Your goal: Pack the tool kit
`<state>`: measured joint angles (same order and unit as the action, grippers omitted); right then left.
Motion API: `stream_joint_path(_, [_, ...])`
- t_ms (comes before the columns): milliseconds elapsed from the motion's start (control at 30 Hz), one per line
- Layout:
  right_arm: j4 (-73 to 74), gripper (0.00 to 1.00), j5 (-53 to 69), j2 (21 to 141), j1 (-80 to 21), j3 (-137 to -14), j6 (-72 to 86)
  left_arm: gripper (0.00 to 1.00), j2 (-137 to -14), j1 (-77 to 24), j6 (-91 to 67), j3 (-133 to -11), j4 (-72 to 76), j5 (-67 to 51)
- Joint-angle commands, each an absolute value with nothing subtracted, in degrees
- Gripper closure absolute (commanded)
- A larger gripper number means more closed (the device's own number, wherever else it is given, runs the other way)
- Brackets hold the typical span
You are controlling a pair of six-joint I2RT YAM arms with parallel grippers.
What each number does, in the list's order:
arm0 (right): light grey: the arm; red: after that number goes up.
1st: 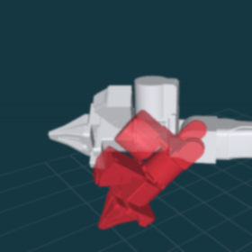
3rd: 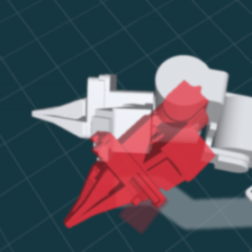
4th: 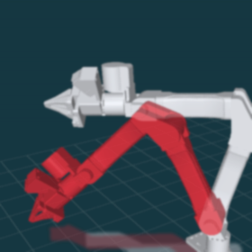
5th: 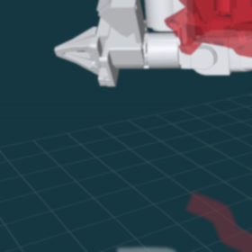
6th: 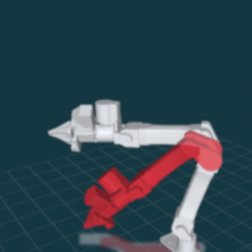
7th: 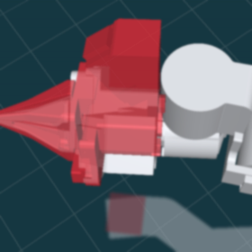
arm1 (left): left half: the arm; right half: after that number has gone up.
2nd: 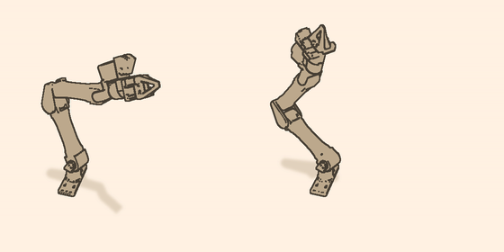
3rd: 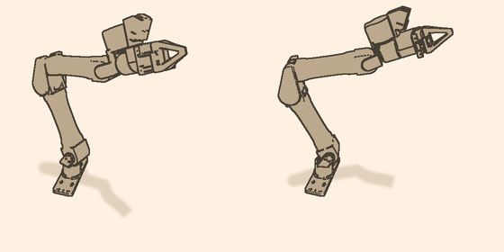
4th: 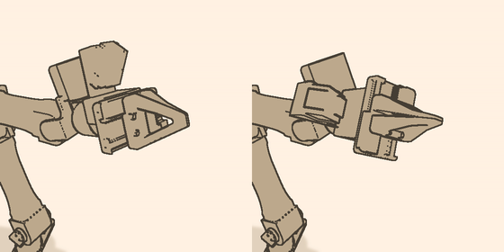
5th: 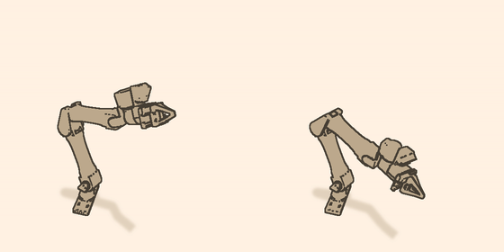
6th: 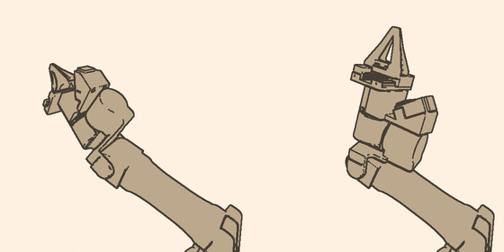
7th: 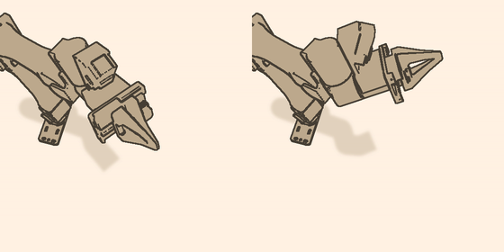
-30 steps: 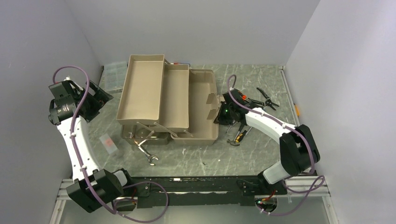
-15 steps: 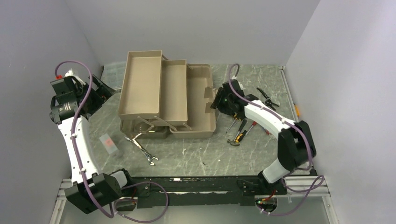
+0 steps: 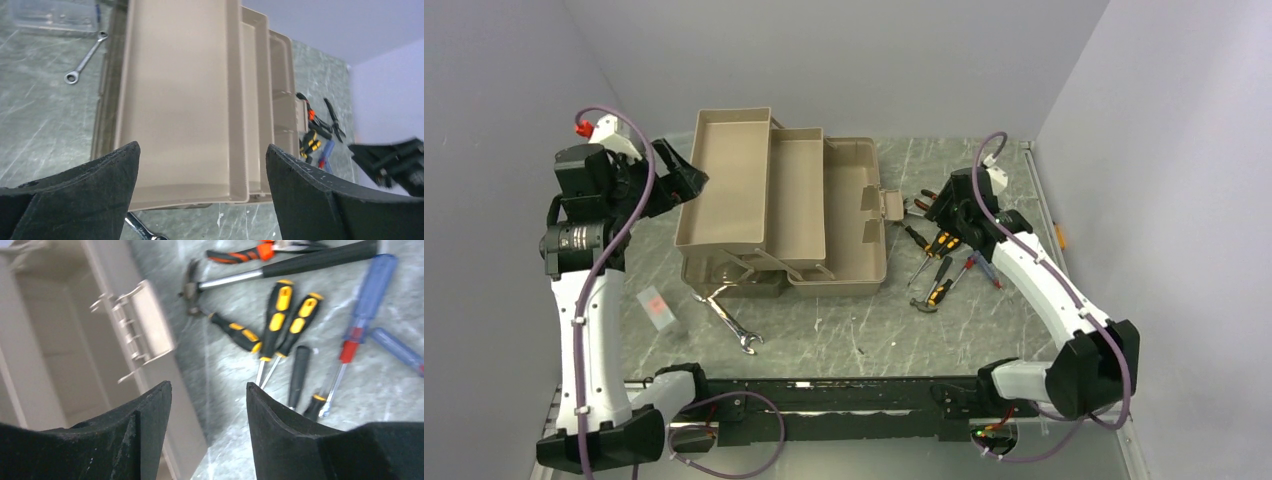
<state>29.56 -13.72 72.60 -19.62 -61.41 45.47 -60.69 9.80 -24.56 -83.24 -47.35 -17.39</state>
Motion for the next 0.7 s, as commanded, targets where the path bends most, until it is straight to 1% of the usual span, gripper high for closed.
stream_joint_path(0, [32.7, 0.42, -18.1, 76.2, -15.9, -62.0, 45.6, 0.04, -59.0, 4.0, -21.9, -83.2, -43.1, -20.8])
stream_joint_path(200, [28.2, 0.42, -16.4, 80.2, -12.0, -60.9, 43.1, 0.04, -57.3, -8.6, -19.5, -76.5, -36.5, -21.6])
stream_joint_path(333, [28.2, 0.43, -17.3, 85.4, -11.4, -64.2, 41.8, 0.04, -54.4, -16.3, -16.0, -71.0, -30.2, -21.8])
stream_joint_path(433, [27.6, 0.44, -16.9, 89.2, -11.1, -65.8, 41.7, 0.01, -53.1, -21.3, -12.1, -69.1, -28.6, -22.1])
stream_joint_path(533, [26.5, 0.44, -16.4, 93.0, -10.9, -67.3, 41.7, 0.01, -51.5, -23.7, -8.5, -66.8, -28.0, -21.3])
stream_joint_path(667, [26.1, 0.44, -15.8, 99.7, -10.8, -70.9, 41.2, 0.01, -46.4, -23.8, -5.8, -62.1, -25.8, -17.0])
